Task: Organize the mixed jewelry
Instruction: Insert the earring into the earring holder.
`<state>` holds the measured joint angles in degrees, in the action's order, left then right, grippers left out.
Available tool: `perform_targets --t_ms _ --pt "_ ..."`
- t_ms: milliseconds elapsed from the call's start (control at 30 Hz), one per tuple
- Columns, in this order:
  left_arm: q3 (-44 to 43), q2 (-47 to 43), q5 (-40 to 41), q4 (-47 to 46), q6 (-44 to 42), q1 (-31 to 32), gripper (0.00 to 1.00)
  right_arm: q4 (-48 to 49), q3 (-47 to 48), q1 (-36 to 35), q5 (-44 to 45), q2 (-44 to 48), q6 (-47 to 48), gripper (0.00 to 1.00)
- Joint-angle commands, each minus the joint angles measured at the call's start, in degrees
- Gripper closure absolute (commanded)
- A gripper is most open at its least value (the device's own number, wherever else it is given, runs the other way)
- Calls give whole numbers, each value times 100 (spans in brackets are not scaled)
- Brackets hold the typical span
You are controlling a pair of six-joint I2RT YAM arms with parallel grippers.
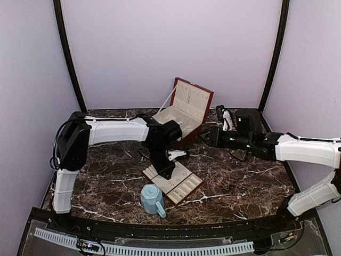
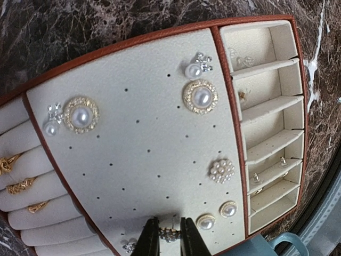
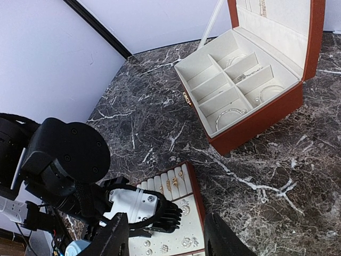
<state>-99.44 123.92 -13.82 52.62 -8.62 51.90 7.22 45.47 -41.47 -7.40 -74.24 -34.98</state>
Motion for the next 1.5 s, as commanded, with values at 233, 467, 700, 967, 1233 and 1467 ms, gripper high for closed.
perform_targets --t_ms 233,467,700,967,1233,1467 --pt "-347 45 -147 189 123 153 78 165 -115 25 130 148 14 51" --pt "-435 20 -239 163 199 155 69 148 -135 25 178 181 14 51" --pt "-355 -40 -101 169 224 162 66 148 -140 25 178 190 17 51" --pt "170 -724 307 -453 624 145 56 91 -109 25 178 176 67 50" --pt "1082 -1816 592 -1590 1296 -176 48 -275 -5 23 333 144 79 49" --pt "2067 -2855 769 -2685 1718 -896 35 -1625 246 123 1185 154 60 50"
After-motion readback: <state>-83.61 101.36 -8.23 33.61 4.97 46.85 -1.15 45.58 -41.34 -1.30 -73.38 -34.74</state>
